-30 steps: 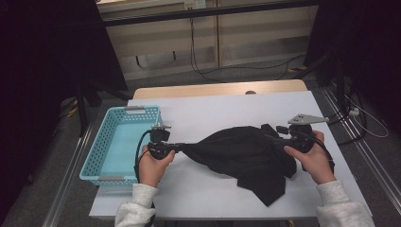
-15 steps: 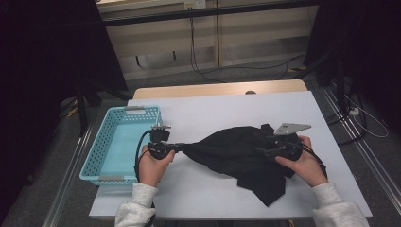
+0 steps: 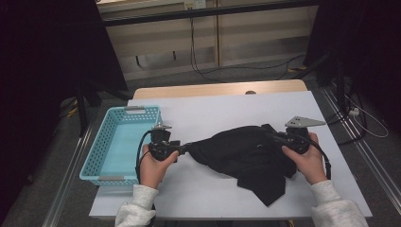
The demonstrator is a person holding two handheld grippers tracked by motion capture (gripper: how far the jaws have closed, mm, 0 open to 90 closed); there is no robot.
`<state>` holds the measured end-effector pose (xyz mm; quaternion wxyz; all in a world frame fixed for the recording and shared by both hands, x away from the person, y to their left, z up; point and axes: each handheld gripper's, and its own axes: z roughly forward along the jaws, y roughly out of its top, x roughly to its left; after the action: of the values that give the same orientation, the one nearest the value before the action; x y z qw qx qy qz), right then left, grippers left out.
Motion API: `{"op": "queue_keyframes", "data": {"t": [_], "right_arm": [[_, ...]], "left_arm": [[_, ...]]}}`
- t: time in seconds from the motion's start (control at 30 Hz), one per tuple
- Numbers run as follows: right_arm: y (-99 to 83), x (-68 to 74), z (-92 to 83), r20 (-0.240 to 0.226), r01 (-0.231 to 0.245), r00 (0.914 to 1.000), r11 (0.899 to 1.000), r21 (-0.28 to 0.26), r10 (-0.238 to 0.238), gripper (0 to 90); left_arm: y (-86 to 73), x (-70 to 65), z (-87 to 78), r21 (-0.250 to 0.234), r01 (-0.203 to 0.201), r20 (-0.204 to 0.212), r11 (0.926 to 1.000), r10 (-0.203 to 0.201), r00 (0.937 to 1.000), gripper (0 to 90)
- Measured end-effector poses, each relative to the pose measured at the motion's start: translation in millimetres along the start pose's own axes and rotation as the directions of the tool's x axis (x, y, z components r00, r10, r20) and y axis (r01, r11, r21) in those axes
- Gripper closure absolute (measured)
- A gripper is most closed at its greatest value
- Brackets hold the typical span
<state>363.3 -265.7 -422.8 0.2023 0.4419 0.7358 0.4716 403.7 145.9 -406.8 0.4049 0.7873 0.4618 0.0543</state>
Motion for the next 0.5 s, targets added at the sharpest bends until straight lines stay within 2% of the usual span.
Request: {"op": "queue_keyframes", "data": {"t": [0.1, 0.17, 0.23, 0.4, 0.5], "right_arm": [[0.2, -1.6, 0.6, 0.014, -0.003, 0.9999, 1.0, 0.0, 0.003, 83.9], [0.1, -4.5, -1.4, 0.023, -0.022, 0.9995, 1.0, -0.009, 0.022, 83.9], [0.2, -8.2, -4.0, 0.047, -0.037, 0.9982, 0.999, -0.016, 0.037, 84.0], [-2.7, -17.3, -8.3, 0.065, -0.068, 0.9955, 0.997, -0.021, 0.07, 83.9], [-3.9, -18.3, -8.0, 0.074, -0.07, 0.9947, 0.997, -0.019, 0.071, 83.8]], "left_arm": [[-1.4, -1.9, 4.6, 0.006, 0.005, -0.02, 1.0, -0.005, 0.9998, 27.7], [-3.5, -1.6, 9.1, 0.011, 0.003, -0.035, 0.9999, -0.003, 0.9994, 24.8], [-5.5, -0.5, 14.6, 0.023, 0.002, -0.047, 0.9997, -0.001, 0.9989, 24.7], [-8.7, 1.0, 25.1, 0.041, 0.018, -0.027, 0.999, -0.017, 0.9995, 24.6], [-11.9, -0.7, 33.5, 0.06, 0.014, -0.017, 0.9981, -0.013, 0.9998, 27.0]]}}
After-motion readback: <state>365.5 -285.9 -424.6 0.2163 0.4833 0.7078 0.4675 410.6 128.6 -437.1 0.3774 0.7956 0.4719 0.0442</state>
